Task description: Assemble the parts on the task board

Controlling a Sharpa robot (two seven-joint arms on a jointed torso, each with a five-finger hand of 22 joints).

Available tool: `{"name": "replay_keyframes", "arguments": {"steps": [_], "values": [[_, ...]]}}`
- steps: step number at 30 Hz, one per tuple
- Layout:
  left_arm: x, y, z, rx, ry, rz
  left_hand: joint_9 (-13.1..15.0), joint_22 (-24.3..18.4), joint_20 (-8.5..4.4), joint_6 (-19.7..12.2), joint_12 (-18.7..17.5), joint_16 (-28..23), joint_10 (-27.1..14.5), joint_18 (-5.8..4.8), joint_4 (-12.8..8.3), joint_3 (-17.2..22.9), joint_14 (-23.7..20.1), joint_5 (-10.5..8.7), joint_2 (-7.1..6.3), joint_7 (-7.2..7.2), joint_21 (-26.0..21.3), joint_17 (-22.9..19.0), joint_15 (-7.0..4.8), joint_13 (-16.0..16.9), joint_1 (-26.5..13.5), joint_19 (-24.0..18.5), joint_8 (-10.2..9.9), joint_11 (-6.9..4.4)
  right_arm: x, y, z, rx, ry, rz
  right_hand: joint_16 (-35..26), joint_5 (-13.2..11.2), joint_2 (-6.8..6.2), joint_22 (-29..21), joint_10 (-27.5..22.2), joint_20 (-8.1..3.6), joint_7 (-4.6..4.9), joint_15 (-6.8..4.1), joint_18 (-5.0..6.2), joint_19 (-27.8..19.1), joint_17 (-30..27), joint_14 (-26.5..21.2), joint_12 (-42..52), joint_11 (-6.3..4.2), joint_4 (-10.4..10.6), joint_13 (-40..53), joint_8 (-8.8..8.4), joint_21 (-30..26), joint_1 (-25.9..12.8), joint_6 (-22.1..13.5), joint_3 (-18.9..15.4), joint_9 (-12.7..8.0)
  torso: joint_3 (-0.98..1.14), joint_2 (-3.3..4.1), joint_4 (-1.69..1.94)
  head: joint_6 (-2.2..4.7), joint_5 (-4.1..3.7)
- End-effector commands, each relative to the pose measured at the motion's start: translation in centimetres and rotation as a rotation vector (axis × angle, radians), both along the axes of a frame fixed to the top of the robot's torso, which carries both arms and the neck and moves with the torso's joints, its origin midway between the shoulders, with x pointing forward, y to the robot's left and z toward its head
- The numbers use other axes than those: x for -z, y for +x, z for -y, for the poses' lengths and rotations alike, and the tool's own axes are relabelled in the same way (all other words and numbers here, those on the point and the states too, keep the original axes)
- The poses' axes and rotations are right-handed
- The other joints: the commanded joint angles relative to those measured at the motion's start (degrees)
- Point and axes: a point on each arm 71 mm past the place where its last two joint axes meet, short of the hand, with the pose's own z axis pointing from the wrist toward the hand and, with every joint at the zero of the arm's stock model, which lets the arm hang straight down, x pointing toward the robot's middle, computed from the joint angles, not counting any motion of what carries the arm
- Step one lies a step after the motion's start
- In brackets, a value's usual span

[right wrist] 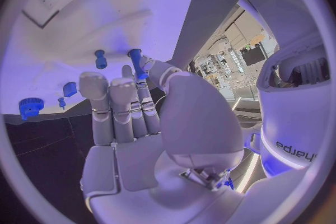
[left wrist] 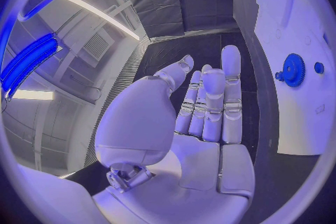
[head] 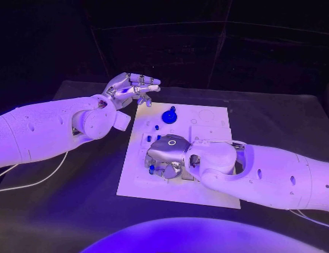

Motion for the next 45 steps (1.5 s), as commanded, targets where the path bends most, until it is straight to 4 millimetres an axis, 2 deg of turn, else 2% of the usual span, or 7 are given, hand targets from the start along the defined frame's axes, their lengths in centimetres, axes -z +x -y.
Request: {"name": "replay_keyframes", "arguments": {"steps": [1, 17, 25, 29, 34, 39, 45], "values": [[-0.1, 0.0, 0.1, 0.011, -0.01, 0.001, -0.02, -0.07, 0.5, -0.27, 0.35, -0.18, -0.48, 0.72, 0.15, -0.35, -0.21, -0.14, 0.47, 0.03, -0.16, -0.05, 0.3, -0.05, -0.24, 0.05, -0.18, -0.08, -0.3, -0.2, -0.2, -0.019, 0.034, -0.002, -0.39, 0.56, -0.4, -0.12, -0.84, 0.06, -0.08, 0.48, -0.66, -0.51, -0.19, -0.1, -0.24, 0.01, 0.0, 0.07, -0.2, -0.37, -0.67, -1.25, -0.64, -0.04, -0.02, 0.01, 0.02, -0.06, 0.01], [-0.1, 0.1, 0.1, 0.013, -0.009, -0.002, -0.02, -0.07, 0.5, -0.27, 0.35, -0.18, -0.48, 0.72, 0.15, -0.35, -0.21, -0.14, 0.47, 0.03, -0.16, -0.05, 0.3, -0.05, -0.24, 0.05, -0.18, -0.08, -0.5, -0.1, 0.2, -0.014, 0.079, -0.011, -0.85, 2.47, -1.19, -1.09, -2.57, 0.21, -0.18, 0.57, -0.47, -1.04, -1.13, -0.32, -0.04, 0.08, 0.07, 0.12, -0.1, -0.81, -1.42, -3.02, -2.74, 0.08, 0.04, 0.04, 0.0, 0.1, -0.04], [-0.1, 0.1, 0.0, 0.01, -0.008, -0.003, -0.02, -0.15, 0.52, -0.33, 0.46, -0.17, -0.59, 0.71, 0.17, -0.59, -0.26, -0.14, 0.5, 0.06, -0.26, -0.13, 0.33, -0.05, -0.22, 0.08, -0.16, -0.05, -1.4, 0.1, 3.5, 0.053, 0.186, 0.003, -4.97, 4.25, -0.49, -6.88, -8.88, 0.43, -0.13, 0.89, 0.32, -3.23, -6.52, -1.38, 1.85, 0.15, 1.5, 0.42, 0.08, -4.3, -0.85, -7.31, -14.73, 0.21, 0.02, -0.12, -0.1, 0.65, -0.48], [-0.1, 0.1, -0.1, 0.008, -0.007, -0.002, -0.02, -0.15, 0.52, -0.33, 0.46, -0.17, -0.59, 0.71, 0.17, -0.59, -0.26, -0.14, 0.5, 0.06, -0.26, -0.13, 0.33, -0.05, -0.22, 0.08, -0.16, -0.05, -2.1, 0.2, 6.9, 0.14, 0.264, -0.053, -2.96, 4.62, 0.67, -4.2, -2.99, 0.07, -0.27, 0.26, -0.07, -1.62, -4.02, -0.29, 6.06, -0.45, 3.14, 1.31, 0.4, -2.97, -1.38, -6.4, -17.83, 0.37, -0.08, -0.33, -0.2, 1.24, -1.42], [-0.1, 0.1, -0.2, 0.005, -0.006, -0.002, -0.02, -0.15, 0.52, -0.33, 0.46, -0.17, -0.59, 0.71, 0.17, -0.59, -0.26, -0.14, 0.5, 0.06, -0.26, -0.13, 0.33, -0.05, -0.22, 0.08, -0.16, -0.05, -2.0, 0.9, 11.8, 0.346, 0.299, -0.239, 5.55, 4.5, 1.75, 5.69, 8.06, -1.11, -1.37, -1.24, -1.61, 3.12, 7.25, 2.5, 13.09, -2.47, 4.12, 4.4, 2.73, 2.28, -1.34, -1.62, -18.62, 1.17, -0.14, -0.6, -0.39, 1.83, -2.78], [-0.1, 0.1, -0.4, 0.001, -0.004, -0.003, -0.02, -0.15, 0.52, -0.33, 0.46, -0.17, -0.59, 0.71, 0.17, -0.59, -0.26, -0.14, 0.5, 0.06, -0.26, -0.13, 0.33, -0.05, -0.22, 0.08, -0.16, -0.05, -1.6, 0.7, 15.7, 0.51, 0.266, -0.352, 9.63, 4.92, 2.1, 10.66, 11.26, -2.88, -3.15, -2.79, -2.47, 5.26, 12.07, 2.85, 23.39, -4.21, 6.22, 12.42, 5.94, 5.35, -3.94, 0.74, -21.76, 2.0, -0.17, -0.96, -0.86, 2.58, -4.4], [0.0, 0.1, -0.4, -0.001, -0.003, -0.003, -0.02, -0.15, 0.52, -0.33, 0.46, -0.17, -0.59, 0.71, 0.17, -0.59, -0.26, -0.14, 0.5, 0.06, -0.26, -0.13, 0.33, -0.05, -0.22, 0.08, -0.16, -0.05, -1.2, 0.6, 18.7, 0.678, 0.203, -0.383, 14.26, 13.47, 3.36, 14.31, 8.28, -3.13, -3.67, -3.45, -3.11, 6.07, 18.18, 2.92, 48.83, -4.95, 10.8, 39.76, 11.03, 7.58, -7.25, -0.86, -28.07, 3.87, -0.24, -1.8, -1.87, 2.94, -4.68]]}}
